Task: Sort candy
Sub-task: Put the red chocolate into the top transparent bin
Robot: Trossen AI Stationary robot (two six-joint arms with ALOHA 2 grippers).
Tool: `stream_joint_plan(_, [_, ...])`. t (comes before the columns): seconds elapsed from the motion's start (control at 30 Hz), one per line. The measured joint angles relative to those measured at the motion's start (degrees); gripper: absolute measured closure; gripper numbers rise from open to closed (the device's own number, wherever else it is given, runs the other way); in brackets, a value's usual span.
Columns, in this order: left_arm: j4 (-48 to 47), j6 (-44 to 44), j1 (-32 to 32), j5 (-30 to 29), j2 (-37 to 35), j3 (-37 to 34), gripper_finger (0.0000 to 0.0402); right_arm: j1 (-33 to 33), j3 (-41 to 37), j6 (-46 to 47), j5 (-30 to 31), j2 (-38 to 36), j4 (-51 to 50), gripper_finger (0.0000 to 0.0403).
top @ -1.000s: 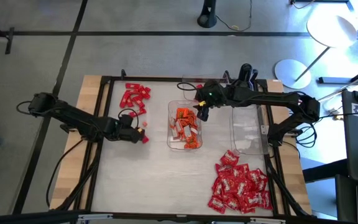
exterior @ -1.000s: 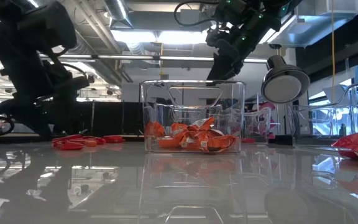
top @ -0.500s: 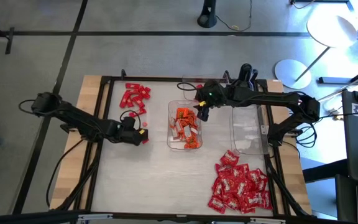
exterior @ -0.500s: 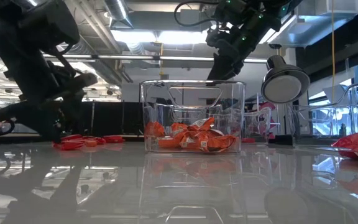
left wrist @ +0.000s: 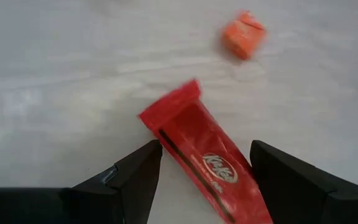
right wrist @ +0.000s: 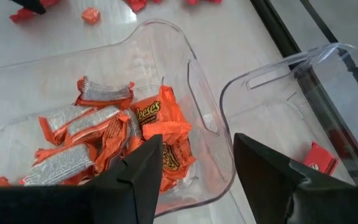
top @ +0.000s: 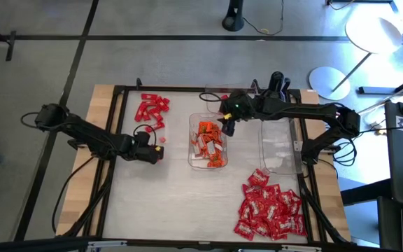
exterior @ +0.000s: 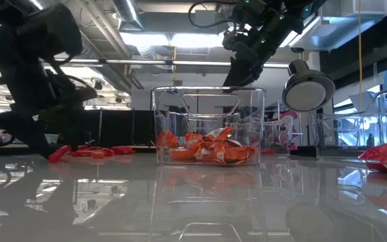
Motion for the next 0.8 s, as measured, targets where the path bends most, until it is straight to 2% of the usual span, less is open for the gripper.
stream_joint_plan(0.37, [-1.0,7.2,2.3,-0.5,0.0,0.0,0.0163,0.0,0.0,1.0,-0.5,0.0,0.5,0.0207])
stream_joint_plan(0.47, [-1.0,12.7,3.1,-2.0,0.1,-0.4,0.0163,0.0,0.0,1.0,-0.6,0.0,0.8,0.0207])
stream_joint_plan(0.67, [6.0,30.4,4.9,-3.3,0.0,-0.1,0.0163,0.0,0.0,1.0,-0.7,0.0,0.5,0.0207])
stream_joint_plan(0.8, [3.7,30.7,5.8,-2.2,-1.4,1.9,0.0163,0.0,0.0,1.0,-0.7,0.0,0.2,0.0207])
